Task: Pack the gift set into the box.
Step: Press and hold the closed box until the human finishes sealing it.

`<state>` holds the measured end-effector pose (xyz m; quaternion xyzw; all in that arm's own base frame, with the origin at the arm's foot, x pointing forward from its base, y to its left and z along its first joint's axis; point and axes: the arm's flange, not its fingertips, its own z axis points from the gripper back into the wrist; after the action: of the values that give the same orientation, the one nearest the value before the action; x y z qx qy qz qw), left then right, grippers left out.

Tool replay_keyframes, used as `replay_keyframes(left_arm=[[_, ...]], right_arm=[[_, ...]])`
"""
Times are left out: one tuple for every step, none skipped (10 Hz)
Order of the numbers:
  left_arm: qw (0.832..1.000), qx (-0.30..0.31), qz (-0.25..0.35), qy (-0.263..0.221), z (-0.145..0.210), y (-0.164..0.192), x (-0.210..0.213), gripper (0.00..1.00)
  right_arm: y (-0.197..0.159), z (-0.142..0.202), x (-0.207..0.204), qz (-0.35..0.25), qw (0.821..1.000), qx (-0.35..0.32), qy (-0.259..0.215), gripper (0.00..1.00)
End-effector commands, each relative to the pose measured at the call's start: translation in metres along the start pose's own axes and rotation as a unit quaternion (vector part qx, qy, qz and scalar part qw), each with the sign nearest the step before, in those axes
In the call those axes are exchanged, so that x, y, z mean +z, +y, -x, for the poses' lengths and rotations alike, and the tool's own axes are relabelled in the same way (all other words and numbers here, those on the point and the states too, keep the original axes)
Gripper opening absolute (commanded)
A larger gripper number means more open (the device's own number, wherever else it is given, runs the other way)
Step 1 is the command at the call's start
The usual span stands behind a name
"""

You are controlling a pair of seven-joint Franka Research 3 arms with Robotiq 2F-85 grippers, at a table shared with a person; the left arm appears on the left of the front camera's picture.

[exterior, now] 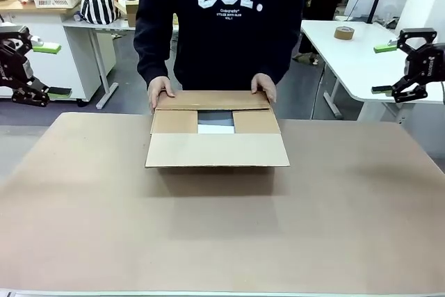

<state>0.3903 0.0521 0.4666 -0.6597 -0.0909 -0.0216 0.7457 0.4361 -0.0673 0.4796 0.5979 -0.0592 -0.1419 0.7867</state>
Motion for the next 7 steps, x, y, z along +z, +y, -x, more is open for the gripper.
replay_keyframes(left_arm=[[1.000,-0.008,0.015,-0.005,0.0022,-0.0005,-0.0020,1.00],[1.000,-0.008,0.015,-0.005,0.0022,-0.0005,-0.0020,1.00],[1.000,-0.008,0.015,-0.005,0.0022,-0.0005,-0.0020,1.00],[1.000,-0.008,0.015,-0.005,0.0022,-0.0005,-0.0020,1.00],[1.000,-0.008,0.015,-0.005,0.0022,-0.0005,-0.0020,1.00],[1.000,-0.008,0.015,-0.005,0.0022,-0.0005,-0.0020,1.00],[1.000,-0.008,0.015,-0.005,0.0022,-0.0005,-0.0020,1.00]], right_arm=[[0.0009,0.0038,0.0001,-0.007,1.000,-0.005,0.001,1.00],[0.0009,0.0038,0.0001,-0.007,1.000,-0.005,0.001,1.00],[0.0009,0.0038,0.0001,-0.007,1.000,-0.005,0.001,1.00],[0.0009,0.0038,0.0001,-0.007,1.000,-0.005,0.001,1.00],[0.0009,0.0038,0.0001,-0.007,1.000,-0.005,0.001,1.00],[0.0009,0.0038,0.0001,-0.007,1.000,-0.005,0.001,1.00],[0.0009,0.0038,0.0001,-0.007,1.000,-0.005,0.001,1.00]])
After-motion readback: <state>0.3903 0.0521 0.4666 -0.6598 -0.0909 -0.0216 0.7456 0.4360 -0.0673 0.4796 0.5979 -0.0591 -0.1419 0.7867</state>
